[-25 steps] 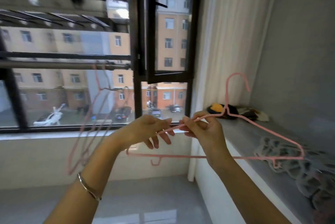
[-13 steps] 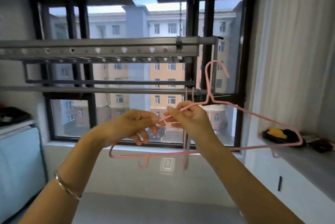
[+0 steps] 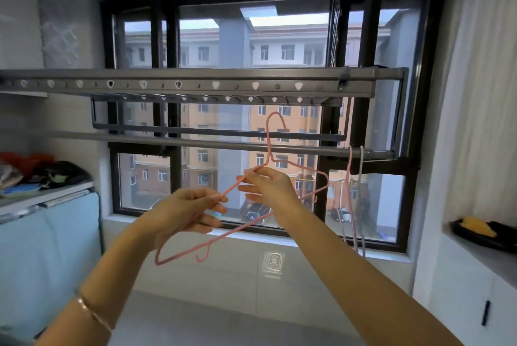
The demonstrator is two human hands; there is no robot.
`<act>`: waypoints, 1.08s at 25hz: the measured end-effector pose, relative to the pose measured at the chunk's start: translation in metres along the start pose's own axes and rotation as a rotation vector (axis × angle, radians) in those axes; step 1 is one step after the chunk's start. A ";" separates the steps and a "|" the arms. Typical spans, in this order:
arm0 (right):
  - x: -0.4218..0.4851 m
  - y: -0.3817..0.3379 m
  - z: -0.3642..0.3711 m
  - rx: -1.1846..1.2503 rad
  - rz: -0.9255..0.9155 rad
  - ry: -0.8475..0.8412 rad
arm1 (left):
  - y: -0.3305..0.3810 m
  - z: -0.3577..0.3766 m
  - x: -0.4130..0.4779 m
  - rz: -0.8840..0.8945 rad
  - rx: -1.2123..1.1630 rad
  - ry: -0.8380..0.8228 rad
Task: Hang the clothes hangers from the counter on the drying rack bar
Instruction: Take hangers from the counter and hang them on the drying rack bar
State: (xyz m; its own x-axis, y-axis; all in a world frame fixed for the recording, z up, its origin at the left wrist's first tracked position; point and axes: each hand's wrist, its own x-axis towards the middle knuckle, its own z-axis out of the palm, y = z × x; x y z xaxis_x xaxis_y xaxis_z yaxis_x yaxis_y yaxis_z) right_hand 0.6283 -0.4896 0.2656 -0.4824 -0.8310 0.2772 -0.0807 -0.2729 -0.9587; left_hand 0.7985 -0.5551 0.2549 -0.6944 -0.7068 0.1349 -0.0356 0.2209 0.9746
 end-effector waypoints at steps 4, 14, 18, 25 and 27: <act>0.016 0.012 -0.027 -0.073 0.084 0.061 | -0.011 0.040 0.028 -0.038 -0.133 -0.057; 0.030 0.011 -0.155 -0.503 -0.057 0.336 | -0.018 0.178 0.113 -0.099 -0.285 -0.180; 0.027 0.021 -0.189 -0.564 -0.162 0.444 | -0.020 0.210 0.130 -0.100 -0.298 -0.176; 0.011 0.035 -0.227 -0.556 -0.173 0.483 | -0.037 0.232 0.127 -0.166 -0.280 -0.183; 0.006 0.039 -0.231 -0.546 -0.163 0.482 | -0.038 0.232 0.122 -0.140 -0.239 -0.186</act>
State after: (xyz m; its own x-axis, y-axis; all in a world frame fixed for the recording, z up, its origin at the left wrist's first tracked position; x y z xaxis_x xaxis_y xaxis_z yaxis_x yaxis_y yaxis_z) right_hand 0.4211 -0.3928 0.2153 -0.7462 -0.4613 0.4800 -0.5451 0.0095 -0.8383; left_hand 0.5479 -0.4940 0.1926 -0.8145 -0.5799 -0.0169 0.0142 -0.0491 0.9987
